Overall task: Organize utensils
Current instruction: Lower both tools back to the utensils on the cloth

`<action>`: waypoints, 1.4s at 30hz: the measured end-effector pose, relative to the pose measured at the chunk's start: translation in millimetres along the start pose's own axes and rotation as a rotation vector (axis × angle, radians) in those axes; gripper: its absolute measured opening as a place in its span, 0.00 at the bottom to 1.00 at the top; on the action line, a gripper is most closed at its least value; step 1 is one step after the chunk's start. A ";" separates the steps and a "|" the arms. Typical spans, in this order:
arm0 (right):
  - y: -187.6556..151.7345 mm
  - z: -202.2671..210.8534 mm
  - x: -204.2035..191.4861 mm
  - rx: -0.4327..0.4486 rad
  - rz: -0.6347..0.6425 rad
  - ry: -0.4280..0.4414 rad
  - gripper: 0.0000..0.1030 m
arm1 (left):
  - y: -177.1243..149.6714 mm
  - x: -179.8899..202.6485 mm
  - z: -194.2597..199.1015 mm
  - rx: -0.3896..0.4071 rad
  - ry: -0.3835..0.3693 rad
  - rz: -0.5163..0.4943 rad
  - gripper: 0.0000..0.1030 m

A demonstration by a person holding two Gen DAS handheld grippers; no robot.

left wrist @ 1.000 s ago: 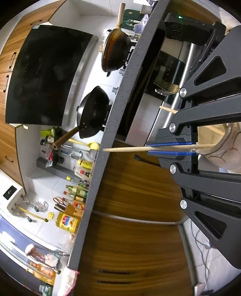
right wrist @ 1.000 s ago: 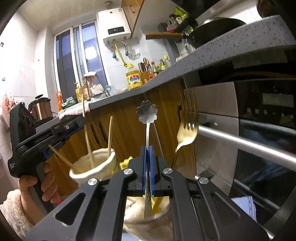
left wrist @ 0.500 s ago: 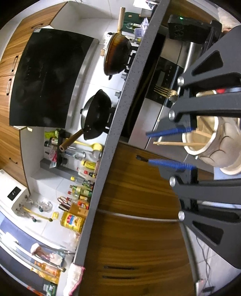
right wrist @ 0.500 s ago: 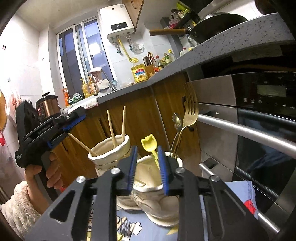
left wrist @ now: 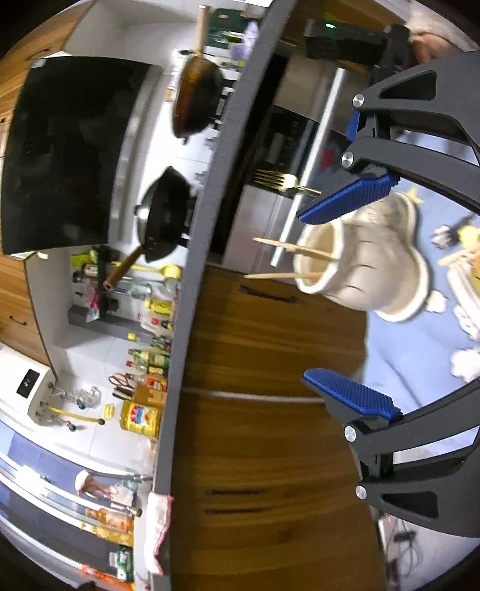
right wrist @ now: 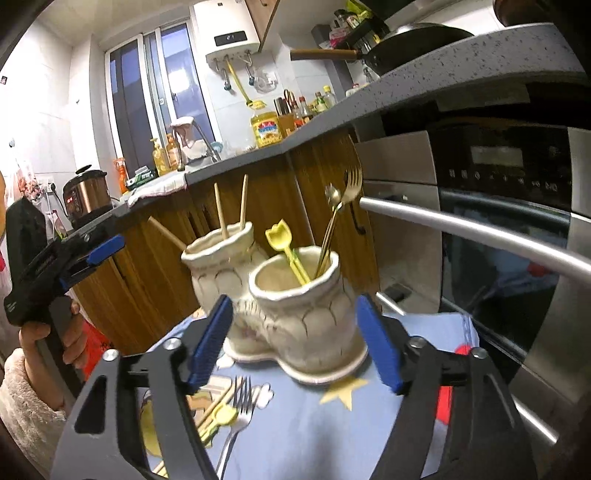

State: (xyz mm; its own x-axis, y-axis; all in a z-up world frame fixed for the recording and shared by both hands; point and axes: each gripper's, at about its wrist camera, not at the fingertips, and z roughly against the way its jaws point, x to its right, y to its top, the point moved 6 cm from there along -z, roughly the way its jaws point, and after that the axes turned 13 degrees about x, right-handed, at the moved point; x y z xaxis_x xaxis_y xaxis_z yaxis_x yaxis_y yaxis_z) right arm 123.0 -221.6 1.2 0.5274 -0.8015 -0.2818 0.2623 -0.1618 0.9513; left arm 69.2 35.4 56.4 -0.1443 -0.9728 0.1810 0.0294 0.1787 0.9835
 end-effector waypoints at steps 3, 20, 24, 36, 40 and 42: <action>-6.2 6.0 -3.3 -0.019 0.006 -0.004 0.79 | -11.8 0.0 13.5 -0.042 0.035 -0.027 0.82; -46.3 19.6 -28.3 -0.151 0.065 0.015 0.91 | -93.7 23.6 45.8 -0.311 0.086 -0.077 0.87; -57.1 15.4 -35.0 -0.205 0.093 0.033 0.91 | -113.3 25.2 40.7 -0.385 0.121 -0.103 0.87; -104.5 1.6 -58.0 -0.453 0.197 0.088 0.64 | -153.7 30.1 33.3 -0.576 0.122 -0.146 0.81; -117.3 -5.2 -65.2 -0.519 0.203 0.102 0.43 | -159.9 36.2 32.8 -0.610 0.095 -0.149 0.64; -122.3 -9.1 -69.2 -0.543 0.212 0.102 0.30 | -160.6 37.2 32.5 -0.613 0.093 -0.151 0.63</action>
State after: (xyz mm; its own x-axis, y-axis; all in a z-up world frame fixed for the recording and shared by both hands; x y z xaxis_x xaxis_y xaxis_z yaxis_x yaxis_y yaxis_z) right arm 61.8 -141.1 -96.8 0.6814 -0.7205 -0.1291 0.5049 0.3350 0.7955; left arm 27.0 -24.7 -94.6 -0.1054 -0.9943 0.0125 0.5800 -0.0513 0.8130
